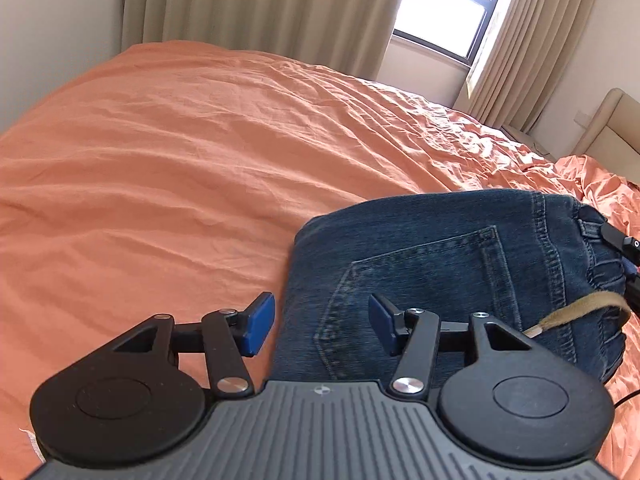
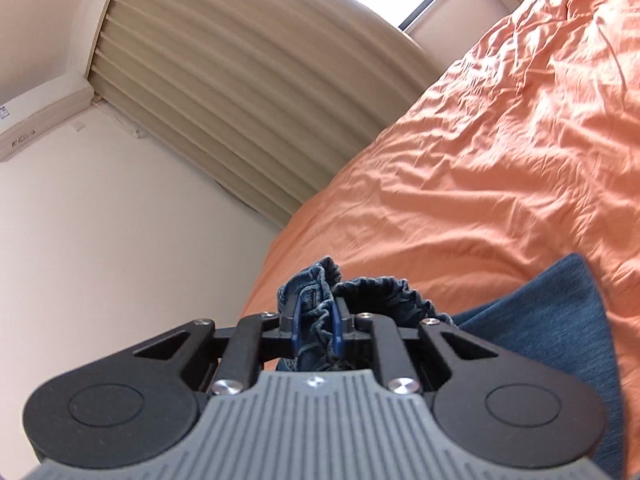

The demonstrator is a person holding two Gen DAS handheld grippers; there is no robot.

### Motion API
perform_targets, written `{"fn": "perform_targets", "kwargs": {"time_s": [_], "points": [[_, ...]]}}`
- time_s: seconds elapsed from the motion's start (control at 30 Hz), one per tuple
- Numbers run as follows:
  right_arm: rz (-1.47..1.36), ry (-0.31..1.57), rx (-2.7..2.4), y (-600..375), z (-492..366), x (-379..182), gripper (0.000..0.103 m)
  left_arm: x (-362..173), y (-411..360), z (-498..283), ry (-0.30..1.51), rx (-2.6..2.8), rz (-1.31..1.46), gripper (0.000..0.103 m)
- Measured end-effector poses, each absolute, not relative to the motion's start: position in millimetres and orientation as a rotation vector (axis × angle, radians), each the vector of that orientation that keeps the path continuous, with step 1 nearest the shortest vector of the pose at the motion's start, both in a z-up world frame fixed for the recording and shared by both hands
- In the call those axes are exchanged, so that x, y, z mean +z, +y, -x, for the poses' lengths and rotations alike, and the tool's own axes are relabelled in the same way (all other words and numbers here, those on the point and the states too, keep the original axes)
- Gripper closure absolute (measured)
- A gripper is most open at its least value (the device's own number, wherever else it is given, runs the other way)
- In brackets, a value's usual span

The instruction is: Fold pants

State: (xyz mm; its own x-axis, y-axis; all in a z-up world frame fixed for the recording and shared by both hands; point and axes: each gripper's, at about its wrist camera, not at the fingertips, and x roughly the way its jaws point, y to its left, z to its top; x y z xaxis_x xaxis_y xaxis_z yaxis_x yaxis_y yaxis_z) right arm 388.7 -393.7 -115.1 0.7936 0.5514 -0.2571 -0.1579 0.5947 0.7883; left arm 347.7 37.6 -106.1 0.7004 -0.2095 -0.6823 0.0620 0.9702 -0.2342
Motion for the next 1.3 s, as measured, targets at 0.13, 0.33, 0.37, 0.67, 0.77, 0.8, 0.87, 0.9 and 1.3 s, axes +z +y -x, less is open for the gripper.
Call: {"fn": "perform_targets", "kwargs": {"time_s": [0.13, 0.33, 0.37, 0.67, 0.77, 0.8, 0.87, 0.9, 1.3], "points": [[-0.828, 0.648, 0.242, -421.7, -394.2, -151.0, 0.092, -108.2, 19.2, -349.7, 0.798, -0.177, 0.181, 0.043], [-0.818, 0.721, 0.173, -427.9, -396.9, -182.2, 0.093, -110.2, -8.3, -347.4, 0.804, -0.200, 0.096, 0.043], [-0.822, 0.683, 0.208, -426.1, -394.7, -173.0, 0.093, -109.8, -10.9, -347.1, 0.801, -0.201, 0.084, 0.043], [-0.814, 0.707, 0.064, -444.0, -402.0, -186.2, 0.094, -114.8, -15.4, -357.1, 0.805, -0.204, 0.119, 0.045], [-0.798, 0.747, 0.032, -443.5, -407.6, -204.8, 0.094, -117.5, -19.1, -359.4, 0.811, -0.210, 0.114, 0.046], [-0.779, 0.765, 0.015, -442.2, -409.6, -208.8, 0.094, -117.6, -19.7, -359.3, 0.812, -0.212, 0.116, 0.046], [-0.765, 0.787, -0.011, -440.3, -411.9, -218.9, 0.094, -116.6, -20.1, -358.8, 0.815, -0.217, 0.117, 0.046], [-0.760, 0.791, -0.021, -439.8, -411.7, -221.1, 0.088, -115.6, -19.3, -357.6, 0.815, -0.217, 0.113, 0.046], [-0.606, 0.626, 0.033, -425.2, -322.1, -151.4, 0.073, -99.9, -5.3, -290.1, 0.795, -0.249, -0.039, 0.042]]}}
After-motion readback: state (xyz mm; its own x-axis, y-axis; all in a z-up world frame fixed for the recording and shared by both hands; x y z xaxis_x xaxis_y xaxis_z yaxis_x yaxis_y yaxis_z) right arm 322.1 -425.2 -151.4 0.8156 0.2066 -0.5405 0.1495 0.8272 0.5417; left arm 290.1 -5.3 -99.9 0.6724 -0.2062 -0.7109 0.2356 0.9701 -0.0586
